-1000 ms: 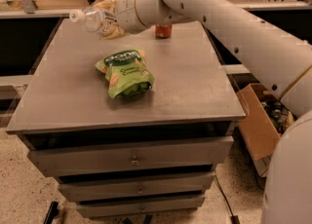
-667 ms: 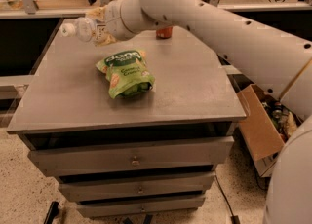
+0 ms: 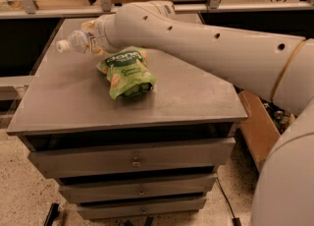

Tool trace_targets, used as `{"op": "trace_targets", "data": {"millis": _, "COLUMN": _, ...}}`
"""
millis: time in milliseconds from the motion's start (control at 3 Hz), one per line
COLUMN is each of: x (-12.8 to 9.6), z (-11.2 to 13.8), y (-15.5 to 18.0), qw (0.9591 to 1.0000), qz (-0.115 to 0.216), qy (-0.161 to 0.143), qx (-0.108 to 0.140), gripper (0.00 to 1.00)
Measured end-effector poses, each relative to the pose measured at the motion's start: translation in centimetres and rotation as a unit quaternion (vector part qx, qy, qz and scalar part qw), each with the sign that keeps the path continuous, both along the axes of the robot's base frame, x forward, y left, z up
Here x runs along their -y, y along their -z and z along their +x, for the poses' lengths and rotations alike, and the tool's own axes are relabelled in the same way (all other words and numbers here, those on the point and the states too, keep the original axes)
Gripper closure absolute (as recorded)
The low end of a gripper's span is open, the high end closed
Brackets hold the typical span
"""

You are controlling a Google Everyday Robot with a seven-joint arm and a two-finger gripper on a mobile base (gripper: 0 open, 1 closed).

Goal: Knock blue plastic bottle over

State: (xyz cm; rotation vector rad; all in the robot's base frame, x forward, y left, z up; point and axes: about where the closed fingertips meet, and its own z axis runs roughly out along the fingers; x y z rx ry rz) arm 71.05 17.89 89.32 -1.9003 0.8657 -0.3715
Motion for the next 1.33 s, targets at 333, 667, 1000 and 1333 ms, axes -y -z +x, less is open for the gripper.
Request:
{"op": "trace_targets", "data": {"millis": 333, "x": -0.3, "z": 0.3, "y": 1.5, "qw": 0.9994, "qz": -0.033, "qy": 0.004, "qx": 0.009, "gripper": 1.00}}
{"op": "trace_targets", "data": {"millis": 667, "x": -0.5, "z": 0.2, "y": 3.0, "qw": 0.9975, "qz": -0.071, "qy": -0.005, "qx": 0.005, "gripper": 1.00}}
{"op": "trace_targets", "data": {"millis": 1000, "x": -0.9, "z": 0.0, "y": 3.9, "qw": 0.9957, "qz": -0.091, "qy": -0.017, "qx": 0.005, "gripper": 0.82}}
{"op": "trace_targets", "data": {"millis": 1333, "x": -1.1, "z": -0.3, "y": 4.4, "qw": 0.9947, "qz": -0.100, "qy": -0.023, "qx": 0.000, "gripper": 0.59}}
